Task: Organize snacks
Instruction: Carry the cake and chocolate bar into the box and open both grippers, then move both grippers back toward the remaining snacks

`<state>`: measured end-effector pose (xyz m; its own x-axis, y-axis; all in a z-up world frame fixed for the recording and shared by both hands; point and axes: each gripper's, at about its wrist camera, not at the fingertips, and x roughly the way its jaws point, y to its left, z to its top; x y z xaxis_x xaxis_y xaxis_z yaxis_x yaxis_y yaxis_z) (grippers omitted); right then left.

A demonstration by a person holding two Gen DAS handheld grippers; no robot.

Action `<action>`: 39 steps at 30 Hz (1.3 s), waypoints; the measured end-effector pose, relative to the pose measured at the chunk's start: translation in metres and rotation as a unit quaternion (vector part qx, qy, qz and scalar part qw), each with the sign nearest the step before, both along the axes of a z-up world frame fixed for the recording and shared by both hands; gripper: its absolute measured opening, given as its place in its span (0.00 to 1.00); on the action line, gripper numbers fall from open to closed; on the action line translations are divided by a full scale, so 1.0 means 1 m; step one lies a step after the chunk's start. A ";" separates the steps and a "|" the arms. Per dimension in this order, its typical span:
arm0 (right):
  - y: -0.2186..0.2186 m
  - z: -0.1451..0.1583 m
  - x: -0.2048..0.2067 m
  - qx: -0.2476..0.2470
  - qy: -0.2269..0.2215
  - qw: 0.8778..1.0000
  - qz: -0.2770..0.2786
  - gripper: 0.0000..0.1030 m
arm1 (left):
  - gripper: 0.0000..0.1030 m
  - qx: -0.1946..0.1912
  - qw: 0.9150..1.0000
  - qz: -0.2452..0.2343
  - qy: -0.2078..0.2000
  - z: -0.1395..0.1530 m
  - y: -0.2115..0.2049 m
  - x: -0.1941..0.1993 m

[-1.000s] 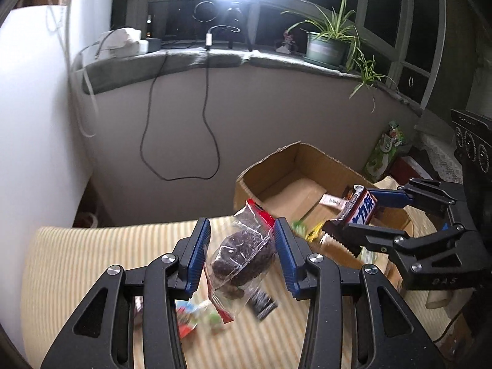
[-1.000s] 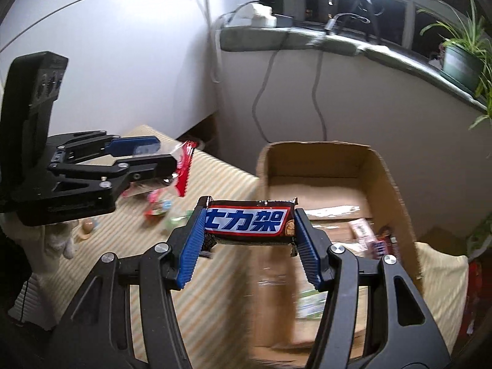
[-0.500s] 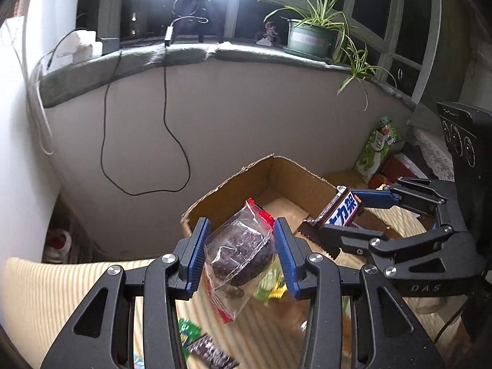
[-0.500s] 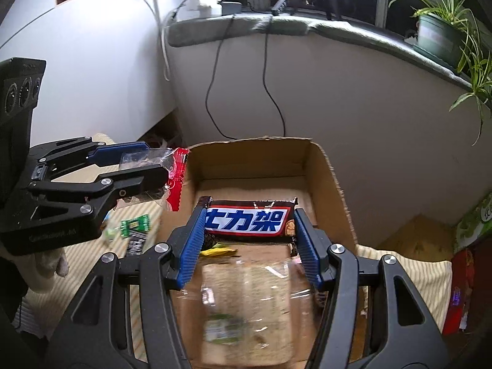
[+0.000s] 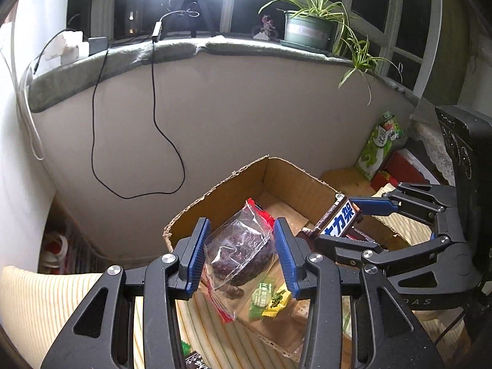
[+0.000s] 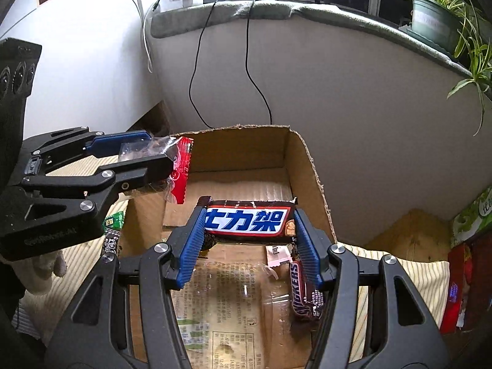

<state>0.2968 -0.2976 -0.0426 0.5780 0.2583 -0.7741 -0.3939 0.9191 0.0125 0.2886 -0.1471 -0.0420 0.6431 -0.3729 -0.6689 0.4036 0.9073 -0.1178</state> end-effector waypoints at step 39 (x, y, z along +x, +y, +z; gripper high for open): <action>0.017 0.040 -0.061 0.005 -0.049 0.999 -0.003 0.89 | 0.53 0.003 0.998 0.016 -0.062 0.049 0.032 -0.078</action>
<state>0.2355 -0.2802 -0.0025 0.6523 0.2617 -0.7114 -0.3875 0.9217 -0.0163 0.2107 -0.1154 0.0073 0.7328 -0.3478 -0.5848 0.3860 0.9203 -0.0636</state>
